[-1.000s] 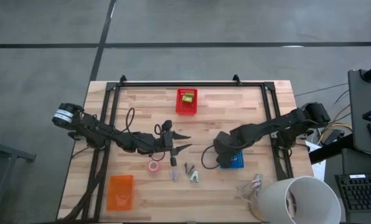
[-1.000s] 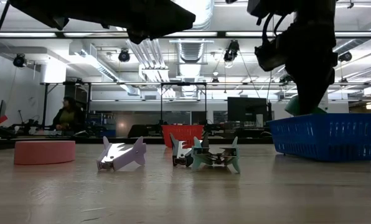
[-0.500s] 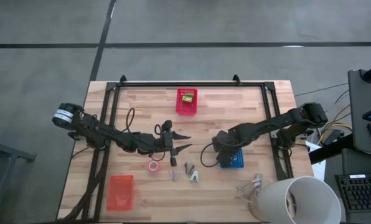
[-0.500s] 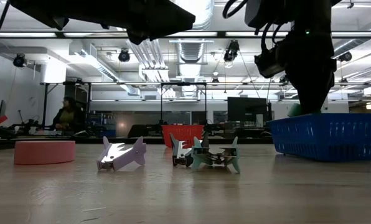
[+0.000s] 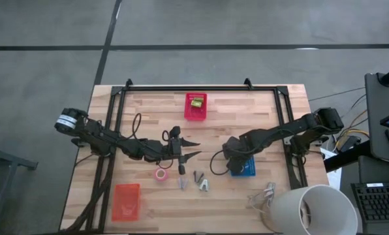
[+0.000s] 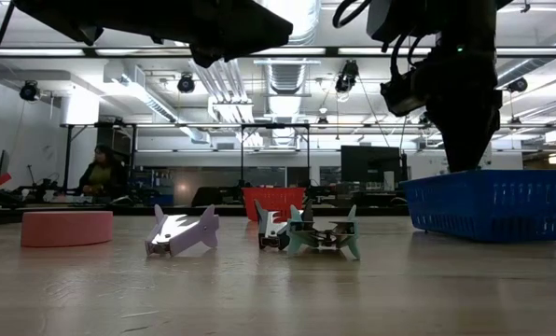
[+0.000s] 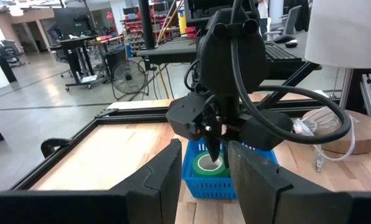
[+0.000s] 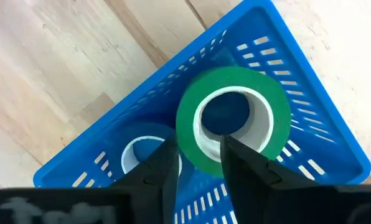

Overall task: Pick and place Stapler, Stapler remover, tape
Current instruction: Put the pink tape into the blue bin

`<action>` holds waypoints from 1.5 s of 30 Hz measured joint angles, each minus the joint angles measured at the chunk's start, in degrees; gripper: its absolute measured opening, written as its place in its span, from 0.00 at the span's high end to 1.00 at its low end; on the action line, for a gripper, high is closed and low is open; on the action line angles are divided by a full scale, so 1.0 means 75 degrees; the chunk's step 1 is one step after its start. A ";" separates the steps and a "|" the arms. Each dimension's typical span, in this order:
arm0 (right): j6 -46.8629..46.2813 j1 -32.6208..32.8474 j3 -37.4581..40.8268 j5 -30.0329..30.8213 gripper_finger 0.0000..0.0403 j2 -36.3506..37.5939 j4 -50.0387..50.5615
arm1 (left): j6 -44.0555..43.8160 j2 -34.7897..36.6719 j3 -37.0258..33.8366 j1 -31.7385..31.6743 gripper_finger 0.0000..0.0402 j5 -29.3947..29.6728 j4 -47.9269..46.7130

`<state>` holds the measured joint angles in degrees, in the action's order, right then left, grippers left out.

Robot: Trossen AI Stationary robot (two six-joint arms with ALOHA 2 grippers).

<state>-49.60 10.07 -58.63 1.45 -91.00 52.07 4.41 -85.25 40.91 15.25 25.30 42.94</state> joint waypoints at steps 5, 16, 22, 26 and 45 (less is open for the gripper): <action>0.0002 0.0003 -0.0036 0.0007 0.68 0.0014 0.0034 | -0.0009 0.0000 0.0000 0.0000 0.66 0.0000 -0.0079; 0.0155 0.0196 -0.0799 0.0121 0.71 0.0044 0.0081 | -0.1427 0.0890 -0.0003 0.0047 0.66 0.0020 -0.3266; 0.0463 0.0469 -0.1189 0.0619 0.74 0.0052 0.0068 | -0.3091 0.1939 -0.0003 0.0049 0.66 -0.0257 -0.7294; 0.0548 0.0631 -0.1419 0.1001 0.76 0.0052 0.0059 | -0.4115 0.2324 -0.0003 0.0061 0.66 -0.1199 -0.9499; 0.0614 0.0828 -0.1568 0.1231 0.83 0.0052 -0.0005 | -0.5088 0.0912 -0.0393 0.0198 0.66 -0.3148 -0.9527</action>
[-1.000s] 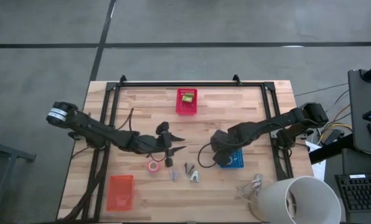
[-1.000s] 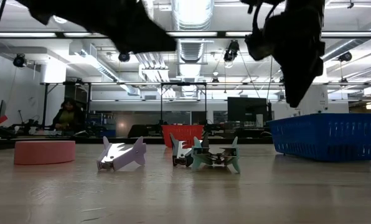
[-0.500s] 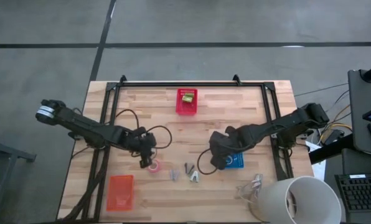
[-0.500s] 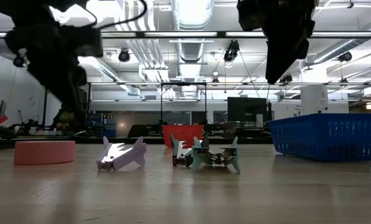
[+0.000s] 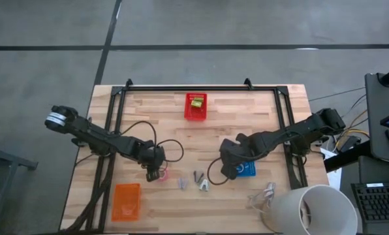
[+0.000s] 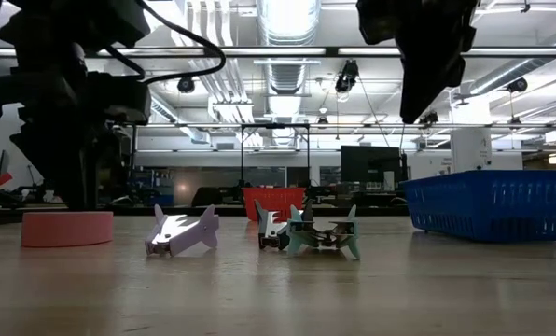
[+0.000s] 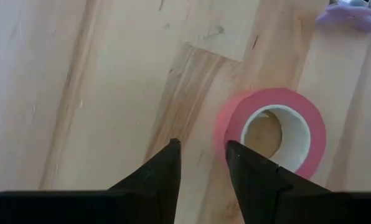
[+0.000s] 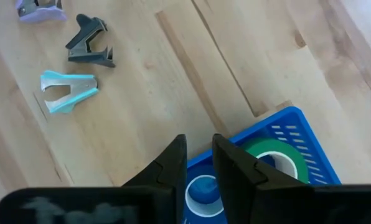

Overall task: Pick and place Stapler, Stapler remover, tape
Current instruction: Put the pink tape into the blue bin

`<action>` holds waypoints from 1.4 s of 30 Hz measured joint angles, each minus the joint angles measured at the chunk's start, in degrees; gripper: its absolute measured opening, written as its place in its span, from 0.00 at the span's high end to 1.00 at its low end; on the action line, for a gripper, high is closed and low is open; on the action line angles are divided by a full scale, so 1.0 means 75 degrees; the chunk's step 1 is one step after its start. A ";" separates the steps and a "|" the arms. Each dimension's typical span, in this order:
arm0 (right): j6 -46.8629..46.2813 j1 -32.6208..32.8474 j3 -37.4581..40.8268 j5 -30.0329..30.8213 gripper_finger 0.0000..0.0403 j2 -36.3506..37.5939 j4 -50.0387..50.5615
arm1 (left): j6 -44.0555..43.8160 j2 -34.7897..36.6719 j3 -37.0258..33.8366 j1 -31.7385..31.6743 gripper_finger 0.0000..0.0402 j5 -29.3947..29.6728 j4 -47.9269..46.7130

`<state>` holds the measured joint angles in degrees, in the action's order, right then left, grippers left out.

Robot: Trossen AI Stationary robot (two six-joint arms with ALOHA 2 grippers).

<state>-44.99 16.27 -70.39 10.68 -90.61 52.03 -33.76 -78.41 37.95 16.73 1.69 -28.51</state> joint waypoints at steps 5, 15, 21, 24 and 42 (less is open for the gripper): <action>0.0000 0.0000 0.0003 0.0000 0.83 0.0000 -0.0005 | 0.0000 0.0247 0.0003 -0.0002 0.66 -0.0138 -0.0008; -0.0036 0.0000 0.0009 0.0000 0.80 0.0000 -0.0017 | -0.0058 0.0384 0.0022 0.0224 0.66 -0.0400 0.0634; -0.0032 0.0000 0.0015 0.0013 0.79 0.0000 -0.0047 | -0.0029 -0.0015 -0.0053 0.0297 0.66 -0.0315 0.0756; -0.0032 0.0000 0.0017 0.0164 0.81 0.0000 -0.0055 | -0.0009 -0.0206 -0.0090 0.0286 0.66 -0.0224 0.0794; 0.0027 0.0000 0.0017 0.0213 0.85 0.0000 -0.0254 | 0.0808 -0.0396 -0.0111 0.0283 0.72 -0.0014 0.1379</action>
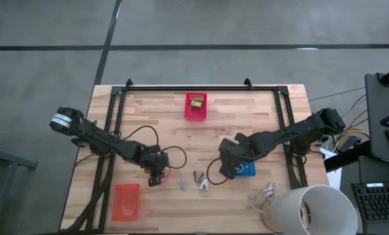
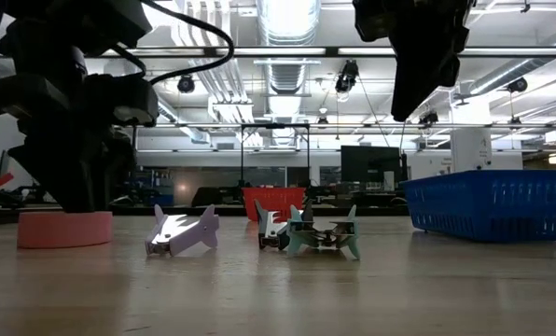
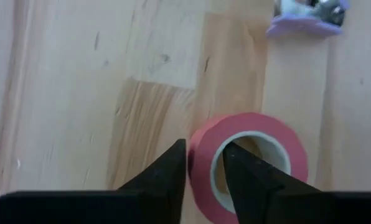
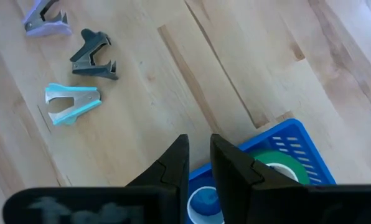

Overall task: Pick and place Stapler, Stapler remover, tape
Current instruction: Put the pink tape into the blue bin

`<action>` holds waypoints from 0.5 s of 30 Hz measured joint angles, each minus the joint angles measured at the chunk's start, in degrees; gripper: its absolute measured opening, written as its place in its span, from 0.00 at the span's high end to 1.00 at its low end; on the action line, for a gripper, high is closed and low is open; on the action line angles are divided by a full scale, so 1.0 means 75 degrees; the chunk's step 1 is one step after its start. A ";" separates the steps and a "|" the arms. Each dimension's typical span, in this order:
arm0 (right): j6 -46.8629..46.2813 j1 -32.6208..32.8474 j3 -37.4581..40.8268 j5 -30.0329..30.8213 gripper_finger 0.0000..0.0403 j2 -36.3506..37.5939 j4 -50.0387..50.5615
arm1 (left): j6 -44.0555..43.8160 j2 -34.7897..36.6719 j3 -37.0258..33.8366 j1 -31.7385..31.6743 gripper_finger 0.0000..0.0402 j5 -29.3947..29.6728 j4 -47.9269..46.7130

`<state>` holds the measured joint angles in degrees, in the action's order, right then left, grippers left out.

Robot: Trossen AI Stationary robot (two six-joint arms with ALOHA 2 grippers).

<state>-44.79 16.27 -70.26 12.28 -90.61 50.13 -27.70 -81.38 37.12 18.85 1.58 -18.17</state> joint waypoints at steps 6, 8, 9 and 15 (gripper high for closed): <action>0.0082 0.0000 0.0004 0.0190 0.84 0.0000 -0.0089 | 0.0410 0.0000 0.0000 0.0000 0.91 0.0028 0.0204; 0.0300 0.0000 0.0006 0.0198 0.85 0.0000 -0.0309 | 0.0603 0.0000 0.0000 0.0000 0.91 0.0193 0.0250; 0.0439 0.0000 0.0006 0.0208 0.86 0.0000 -0.0451 | 0.0717 0.0000 0.0000 0.0000 0.91 0.0324 0.0308; 0.1637 0.0000 0.0006 0.0443 0.87 0.0000 -0.1797 | 0.1237 0.0053 0.0000 0.0000 0.88 0.1626 0.0874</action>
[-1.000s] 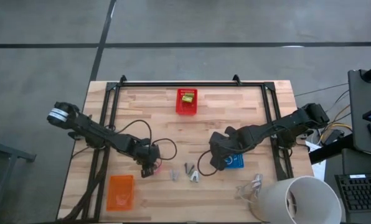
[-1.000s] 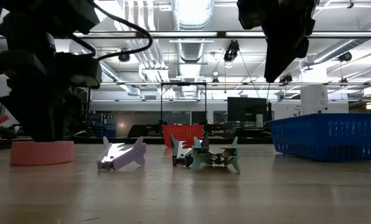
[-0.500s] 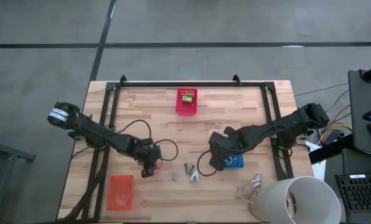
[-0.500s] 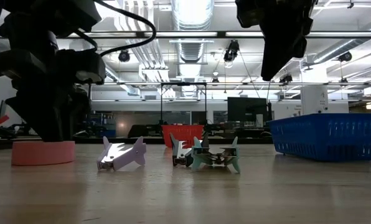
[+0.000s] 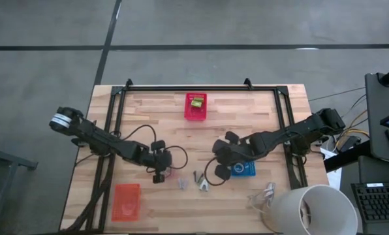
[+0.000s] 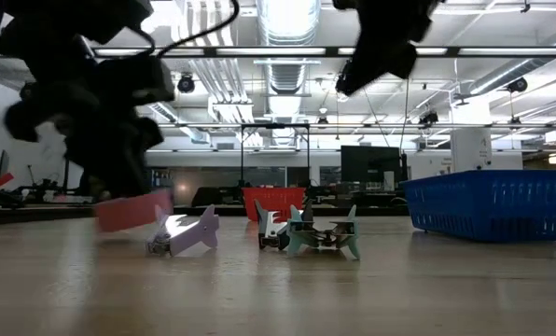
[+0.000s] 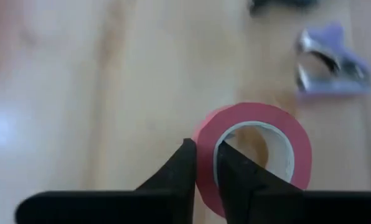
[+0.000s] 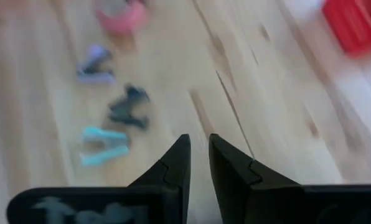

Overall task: Pick and place Stapler, Stapler remover, tape
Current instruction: Put the pink tape into the blue bin

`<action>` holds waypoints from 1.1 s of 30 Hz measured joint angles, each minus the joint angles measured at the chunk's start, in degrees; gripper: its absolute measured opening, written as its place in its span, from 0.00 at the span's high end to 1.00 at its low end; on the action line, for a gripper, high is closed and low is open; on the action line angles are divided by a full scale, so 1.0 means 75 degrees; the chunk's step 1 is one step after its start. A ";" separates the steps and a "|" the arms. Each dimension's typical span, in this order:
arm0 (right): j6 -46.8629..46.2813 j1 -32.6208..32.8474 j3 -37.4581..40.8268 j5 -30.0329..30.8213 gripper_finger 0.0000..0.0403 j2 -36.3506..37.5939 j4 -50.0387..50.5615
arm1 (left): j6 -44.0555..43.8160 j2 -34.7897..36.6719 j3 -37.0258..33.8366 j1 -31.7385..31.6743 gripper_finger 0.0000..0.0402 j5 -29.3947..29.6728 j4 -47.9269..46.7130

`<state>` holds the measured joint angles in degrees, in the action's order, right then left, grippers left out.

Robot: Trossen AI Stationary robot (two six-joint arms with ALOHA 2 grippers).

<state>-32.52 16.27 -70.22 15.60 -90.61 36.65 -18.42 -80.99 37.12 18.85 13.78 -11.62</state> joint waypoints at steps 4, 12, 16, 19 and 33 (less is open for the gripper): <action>0.0949 0.0012 0.0006 0.0000 0.87 0.0000 -0.1065 | 0.0428 0.0112 0.0026 -0.0003 0.83 0.0874 0.0590; 0.2159 0.0012 0.0185 -0.0001 0.87 0.0000 -0.2177 | 0.1939 0.0330 0.0032 0.0003 0.91 0.1593 0.2545; 0.2194 0.0012 0.0455 -0.0025 0.85 -0.0038 -0.2558 | 0.2802 0.0335 0.0032 0.0003 0.87 0.1638 0.3872; 0.2181 0.0012 0.0712 -0.0057 0.82 -0.0038 -0.2934 | 0.3335 0.0345 0.0032 0.0003 0.84 0.1751 0.4637; 0.2540 0.0051 0.1353 -0.0158 0.56 -0.0050 -0.4881 | 0.4057 0.0533 0.0023 0.0009 0.84 0.1967 0.5831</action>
<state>-13.47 16.65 -60.06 14.42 -90.98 0.04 12.00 -76.99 37.30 18.92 28.53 32.11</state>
